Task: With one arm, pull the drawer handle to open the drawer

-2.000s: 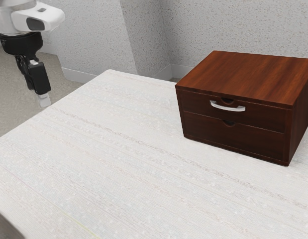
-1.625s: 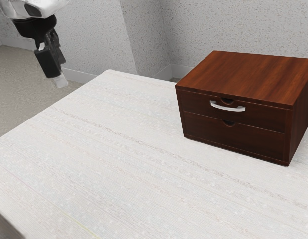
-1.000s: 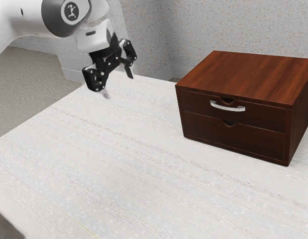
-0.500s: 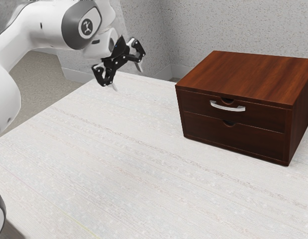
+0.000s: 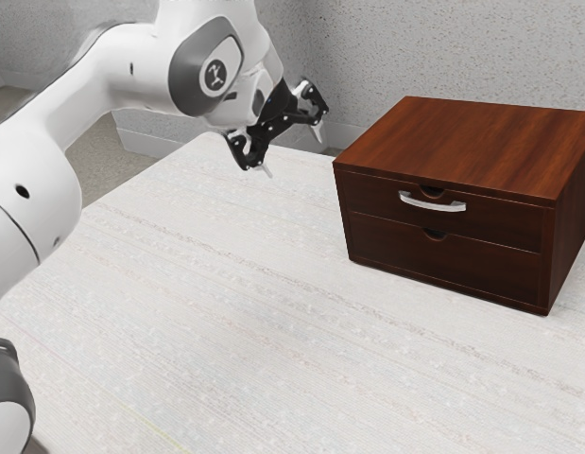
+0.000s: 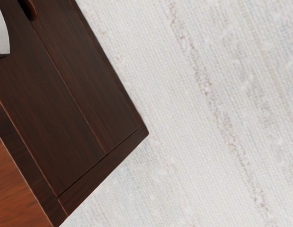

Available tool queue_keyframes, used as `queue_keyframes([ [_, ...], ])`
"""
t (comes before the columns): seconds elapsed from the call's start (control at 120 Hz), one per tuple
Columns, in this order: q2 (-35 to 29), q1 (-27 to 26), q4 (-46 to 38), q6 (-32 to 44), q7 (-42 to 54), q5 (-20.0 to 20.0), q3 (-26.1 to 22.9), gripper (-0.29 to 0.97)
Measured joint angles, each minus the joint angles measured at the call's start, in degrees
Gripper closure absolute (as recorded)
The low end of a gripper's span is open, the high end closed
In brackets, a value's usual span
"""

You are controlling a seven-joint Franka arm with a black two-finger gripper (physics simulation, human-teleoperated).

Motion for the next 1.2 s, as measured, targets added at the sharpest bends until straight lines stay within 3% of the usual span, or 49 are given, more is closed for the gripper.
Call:
queue_keyframes([
  [0.992,5.7,-4.7,0.0,4.1,-11.5,0.2,-2.5,0.0],
  [1.2,6.1,-4.8,0.0,4.9,-13.0,0.2,-3.4,0.08],
])
